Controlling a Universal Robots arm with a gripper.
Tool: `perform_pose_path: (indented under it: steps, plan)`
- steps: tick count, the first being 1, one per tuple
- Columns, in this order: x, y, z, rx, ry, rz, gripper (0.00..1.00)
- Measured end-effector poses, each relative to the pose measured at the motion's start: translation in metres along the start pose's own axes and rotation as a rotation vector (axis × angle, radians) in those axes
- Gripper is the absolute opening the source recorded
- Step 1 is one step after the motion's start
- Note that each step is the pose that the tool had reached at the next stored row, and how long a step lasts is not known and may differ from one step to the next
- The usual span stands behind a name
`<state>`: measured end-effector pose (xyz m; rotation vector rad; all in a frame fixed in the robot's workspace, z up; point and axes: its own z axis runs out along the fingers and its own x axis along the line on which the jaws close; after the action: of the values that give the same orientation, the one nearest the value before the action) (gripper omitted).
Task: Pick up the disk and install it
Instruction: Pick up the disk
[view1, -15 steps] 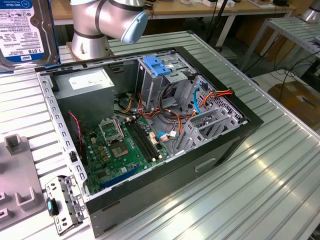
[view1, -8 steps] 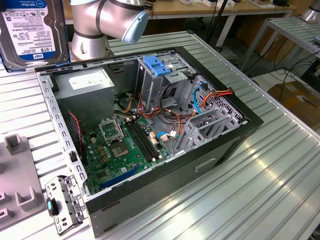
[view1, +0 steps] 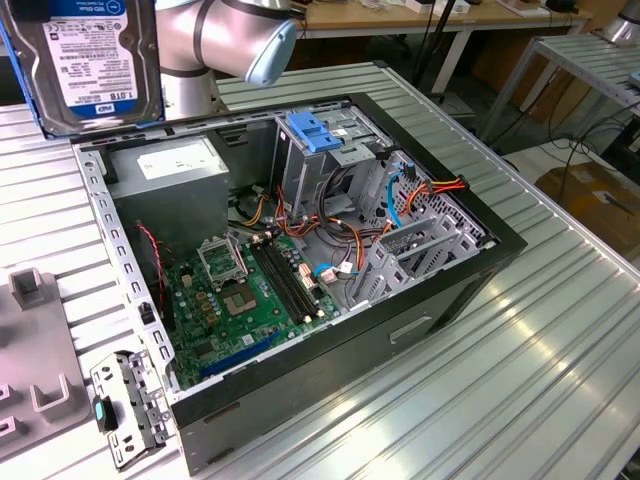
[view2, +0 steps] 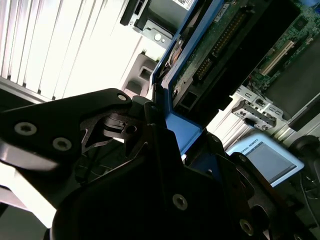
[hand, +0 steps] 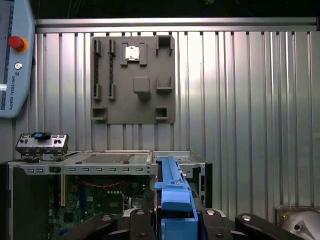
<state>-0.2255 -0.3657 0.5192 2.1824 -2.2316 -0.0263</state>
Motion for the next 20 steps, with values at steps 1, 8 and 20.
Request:
perform_pose_path:
  steps: [1,8,20]
  plan:
    - [0.0000,-0.0019,0.0000,0.0000,0.0000,0.000,0.37]
    - [-0.0004,-0.0180,-0.0004,0.0001,0.0000,0.000,0.37]
    - [-0.0005,-0.0226,-0.0006,0.0001,0.0000,0.000,0.37]
